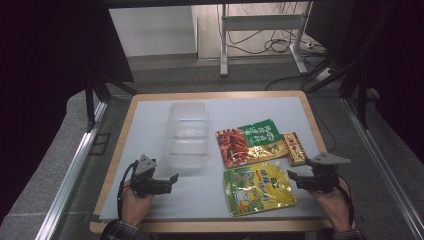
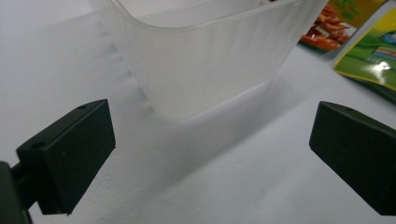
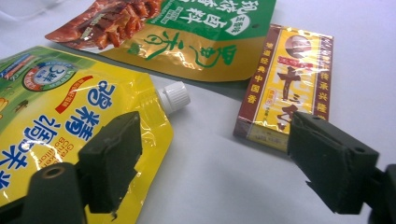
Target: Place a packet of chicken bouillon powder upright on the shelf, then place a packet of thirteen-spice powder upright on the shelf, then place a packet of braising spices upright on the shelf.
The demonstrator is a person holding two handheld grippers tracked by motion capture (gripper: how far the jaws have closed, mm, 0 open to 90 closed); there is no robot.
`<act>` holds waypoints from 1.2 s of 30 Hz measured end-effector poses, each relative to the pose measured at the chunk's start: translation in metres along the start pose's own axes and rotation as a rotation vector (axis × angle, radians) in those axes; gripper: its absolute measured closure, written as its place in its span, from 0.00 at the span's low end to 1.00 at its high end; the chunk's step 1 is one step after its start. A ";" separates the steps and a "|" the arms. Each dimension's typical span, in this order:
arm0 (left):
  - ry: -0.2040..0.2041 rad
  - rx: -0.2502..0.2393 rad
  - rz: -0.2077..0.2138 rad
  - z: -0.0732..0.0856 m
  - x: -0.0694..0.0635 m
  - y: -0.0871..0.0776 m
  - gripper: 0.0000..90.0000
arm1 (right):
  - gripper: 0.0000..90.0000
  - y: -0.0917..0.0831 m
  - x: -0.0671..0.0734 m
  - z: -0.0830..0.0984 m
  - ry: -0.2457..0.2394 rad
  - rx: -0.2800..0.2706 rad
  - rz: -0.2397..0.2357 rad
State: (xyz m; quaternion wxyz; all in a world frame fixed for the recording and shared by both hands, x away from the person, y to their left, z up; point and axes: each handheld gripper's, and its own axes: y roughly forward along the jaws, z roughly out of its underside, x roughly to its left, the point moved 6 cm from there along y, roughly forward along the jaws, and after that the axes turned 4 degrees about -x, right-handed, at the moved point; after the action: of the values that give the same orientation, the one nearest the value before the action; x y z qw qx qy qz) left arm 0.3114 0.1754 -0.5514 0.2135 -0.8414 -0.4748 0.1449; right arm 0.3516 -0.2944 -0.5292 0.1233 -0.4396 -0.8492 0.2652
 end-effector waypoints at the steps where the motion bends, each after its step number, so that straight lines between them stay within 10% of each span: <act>1: 0.008 -0.013 0.007 0.000 0.000 0.000 0.00 | 0.16 0.001 0.000 0.000 0.000 -0.005 -0.015; 36: 0.068 -0.014 0.116 -0.013 -0.034 -0.001 0.04 | 0.07 0.005 -0.003 0.003 -0.007 0.016 -0.029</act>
State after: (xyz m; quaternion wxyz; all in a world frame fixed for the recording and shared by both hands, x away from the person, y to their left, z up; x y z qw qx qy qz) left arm 0.2989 0.1435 -0.5378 0.2147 -0.8735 -0.4186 0.1249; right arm 0.3550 -0.2952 -0.5341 0.1279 -0.4254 -0.8537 0.2717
